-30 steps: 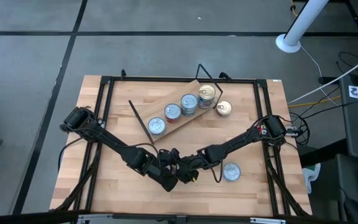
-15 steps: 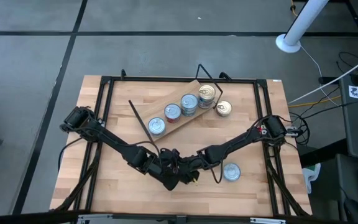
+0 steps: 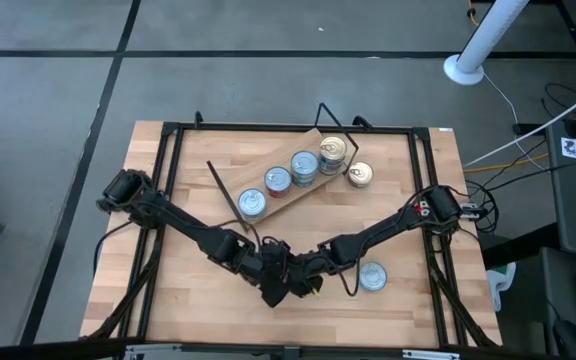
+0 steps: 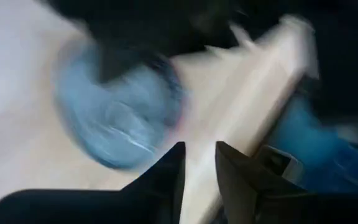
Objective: Stack canned seafood by type on shelf
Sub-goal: Stack the red tuna can on top of the red tuna cans on the shelf
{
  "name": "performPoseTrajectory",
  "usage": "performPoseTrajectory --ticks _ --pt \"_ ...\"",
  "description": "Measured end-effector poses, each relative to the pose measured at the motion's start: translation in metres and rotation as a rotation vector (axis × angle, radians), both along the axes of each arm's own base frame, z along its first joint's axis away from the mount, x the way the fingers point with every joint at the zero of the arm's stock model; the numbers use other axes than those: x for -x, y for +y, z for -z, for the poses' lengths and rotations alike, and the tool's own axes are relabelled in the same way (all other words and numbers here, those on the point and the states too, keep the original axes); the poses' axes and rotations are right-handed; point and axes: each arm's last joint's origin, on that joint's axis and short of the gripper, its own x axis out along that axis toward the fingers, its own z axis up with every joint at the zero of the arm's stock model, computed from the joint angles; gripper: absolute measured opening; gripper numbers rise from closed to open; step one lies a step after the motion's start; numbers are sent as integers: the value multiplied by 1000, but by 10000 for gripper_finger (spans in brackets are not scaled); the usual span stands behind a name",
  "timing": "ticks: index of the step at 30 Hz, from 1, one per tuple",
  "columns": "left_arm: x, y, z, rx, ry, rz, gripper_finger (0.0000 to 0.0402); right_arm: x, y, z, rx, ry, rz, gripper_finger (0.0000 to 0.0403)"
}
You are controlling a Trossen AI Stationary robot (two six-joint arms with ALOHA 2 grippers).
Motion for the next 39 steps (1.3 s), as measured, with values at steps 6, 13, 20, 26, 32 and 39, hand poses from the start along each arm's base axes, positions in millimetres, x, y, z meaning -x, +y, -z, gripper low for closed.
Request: performPoseTrajectory --ticks 6,13,20,26,32,39 --pt "8 9 -26 8 -65 56 95 3 -5 -9 42 3 41 132" --pt "32 25 -61 -36 -86 64 79 16 -9 -28 84 48 56 143" --pt "61 43 -90 -157 -109 55 63 33 -20 -62 210 24 136 137" --pt "76 57 -106 -303 -169 79 53 41 -38 -94 404 -90 263 141" --pt "76 66 -111 -455 -206 130 48 33 -75 -114 520 -172 416 140" --pt "72 78 -111 -538 -202 181 48 21 -135 -116 483 -177 530 141"
